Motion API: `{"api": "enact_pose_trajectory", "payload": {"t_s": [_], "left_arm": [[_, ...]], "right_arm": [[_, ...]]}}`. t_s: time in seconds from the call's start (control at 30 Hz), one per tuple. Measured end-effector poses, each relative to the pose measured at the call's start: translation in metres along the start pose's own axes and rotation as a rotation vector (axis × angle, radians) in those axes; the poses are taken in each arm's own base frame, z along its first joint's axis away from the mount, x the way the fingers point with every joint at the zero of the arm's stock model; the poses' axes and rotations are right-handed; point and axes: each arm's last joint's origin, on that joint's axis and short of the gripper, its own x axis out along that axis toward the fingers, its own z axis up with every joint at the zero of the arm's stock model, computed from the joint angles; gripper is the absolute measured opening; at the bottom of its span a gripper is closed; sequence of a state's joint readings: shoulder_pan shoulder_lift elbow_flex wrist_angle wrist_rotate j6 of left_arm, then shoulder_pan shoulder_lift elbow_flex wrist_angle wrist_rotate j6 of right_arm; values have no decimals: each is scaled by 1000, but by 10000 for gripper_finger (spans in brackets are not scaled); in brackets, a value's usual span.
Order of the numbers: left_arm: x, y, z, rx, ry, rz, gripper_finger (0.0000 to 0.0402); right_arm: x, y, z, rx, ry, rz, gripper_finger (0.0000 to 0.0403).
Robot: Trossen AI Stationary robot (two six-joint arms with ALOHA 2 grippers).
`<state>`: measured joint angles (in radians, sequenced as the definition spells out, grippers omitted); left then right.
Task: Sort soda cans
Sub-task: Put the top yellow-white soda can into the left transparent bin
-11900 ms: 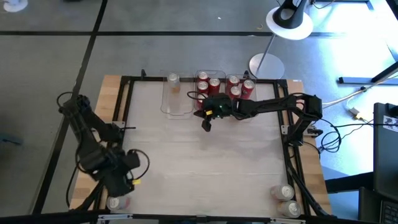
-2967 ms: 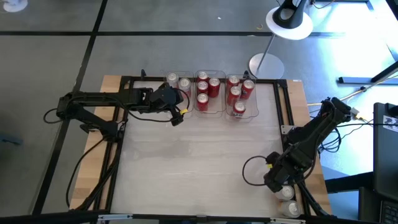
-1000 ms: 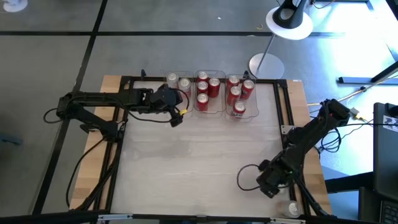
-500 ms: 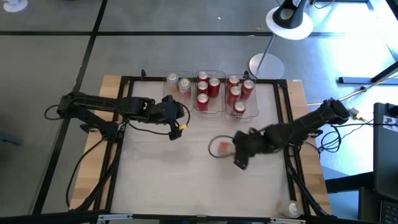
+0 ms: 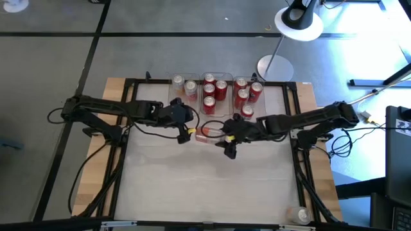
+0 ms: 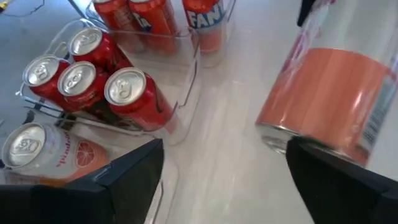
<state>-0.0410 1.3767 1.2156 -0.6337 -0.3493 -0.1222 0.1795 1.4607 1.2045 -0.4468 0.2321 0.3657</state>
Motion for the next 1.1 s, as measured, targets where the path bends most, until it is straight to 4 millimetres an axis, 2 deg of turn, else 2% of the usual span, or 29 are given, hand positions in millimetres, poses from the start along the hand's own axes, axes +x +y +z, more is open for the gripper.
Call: {"api": "enact_pose_trajectory", "payload": {"t_s": [0.13, 0.3, 0.43, 0.53, 0.6, 0.8, 1.0, 1.1], "left_arm": [[-2, 0, 1, 27, -15, -4, 276], [-10, 2, 5, 57, -59, -29, 164], [-10, -3, 6, 87, -68, -134, 69], [-5, -6, 4, 94, -48, -143, 16], [0, -7, -1, 91, -31, -140, 6], [9, -8, -15, 63, 23, -131, 19], [19, -11, -21, 47, -21, -138, 3], [18, -11, -18, 44, -49, -141, 3]], "right_arm": [[5, -1, -1, -11, 12, -4, 273], [13, 1, -2, -17, 13, -11, 273], [20, 2, -1, -51, -12, -30, 273], [21, 3, 1, -79, -43, -30, 273], [21, 4, 4, -92, -75, -25, 273], [12, 7, 21, -143, -164, -58, 273], [4, 11, 40, -197, -316, -52, 264], [3, 5, 47, -183, -360, -64, 263]]}}
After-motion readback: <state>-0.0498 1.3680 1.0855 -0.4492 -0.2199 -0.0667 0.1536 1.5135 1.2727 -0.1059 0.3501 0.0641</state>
